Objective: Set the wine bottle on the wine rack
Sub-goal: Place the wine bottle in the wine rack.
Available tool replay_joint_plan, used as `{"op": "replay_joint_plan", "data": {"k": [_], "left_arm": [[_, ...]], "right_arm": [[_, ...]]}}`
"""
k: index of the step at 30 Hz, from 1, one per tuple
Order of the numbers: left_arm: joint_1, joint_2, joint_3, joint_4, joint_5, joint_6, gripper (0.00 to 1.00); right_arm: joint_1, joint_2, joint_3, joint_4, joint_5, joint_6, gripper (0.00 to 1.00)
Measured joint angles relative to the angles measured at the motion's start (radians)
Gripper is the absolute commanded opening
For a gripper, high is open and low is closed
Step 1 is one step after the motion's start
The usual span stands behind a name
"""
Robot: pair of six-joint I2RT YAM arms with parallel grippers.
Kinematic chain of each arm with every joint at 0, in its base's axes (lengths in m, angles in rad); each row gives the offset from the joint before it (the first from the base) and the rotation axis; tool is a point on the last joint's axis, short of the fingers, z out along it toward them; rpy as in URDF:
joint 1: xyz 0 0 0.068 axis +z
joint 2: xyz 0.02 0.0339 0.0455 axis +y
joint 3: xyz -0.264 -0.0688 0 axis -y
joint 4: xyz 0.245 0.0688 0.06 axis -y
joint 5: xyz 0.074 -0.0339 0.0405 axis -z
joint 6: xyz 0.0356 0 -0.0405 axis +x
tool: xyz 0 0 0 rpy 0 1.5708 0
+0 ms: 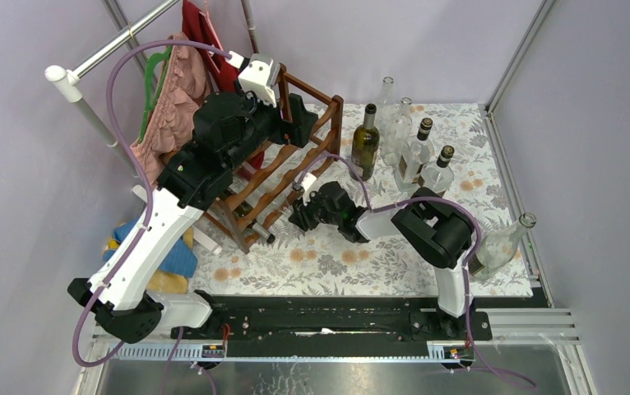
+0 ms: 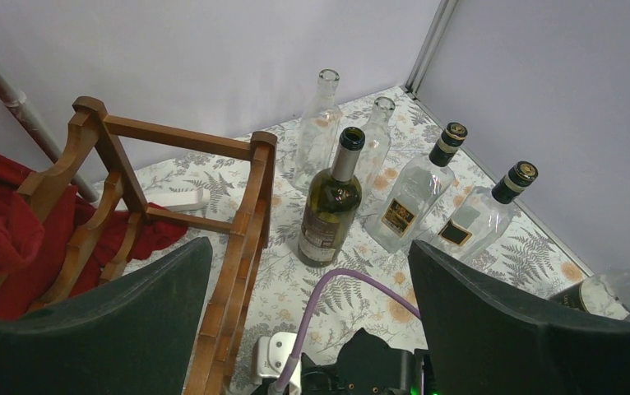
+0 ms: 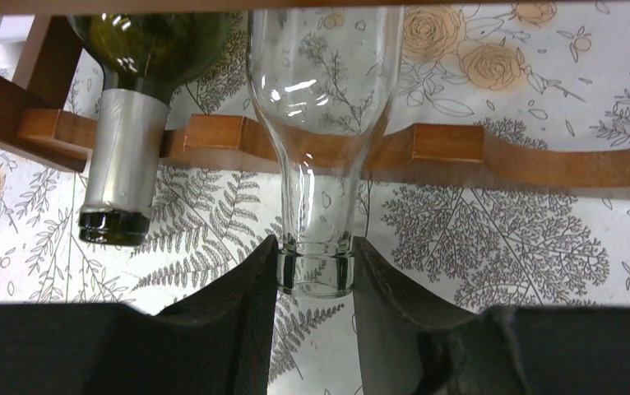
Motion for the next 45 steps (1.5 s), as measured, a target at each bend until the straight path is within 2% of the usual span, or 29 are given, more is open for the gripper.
{"op": "replay_joint_plan", "data": {"k": [25,29,35,45], "left_arm": [[0.020,0.035,0.027,-0.025,0.035,0.001,0.96],[0.021,0.042,0.040,-0.027,0.043,0.001,0.96],[0.022,0.054,0.056,-0.031,0.052,0.001,0.96],[0.028,0.076,0.087,-0.037,0.072,0.000,0.95]], "right_arm": [[0.011,0.072,0.056,0.066,0.013,0.024,0.00],[0.017,0.080,0.069,0.066,0.030,0.052,0.03],[0.028,0.089,0.083,0.071,0.065,0.115,0.21],[0.043,0.090,0.083,0.078,0.083,0.154,0.72]]}}
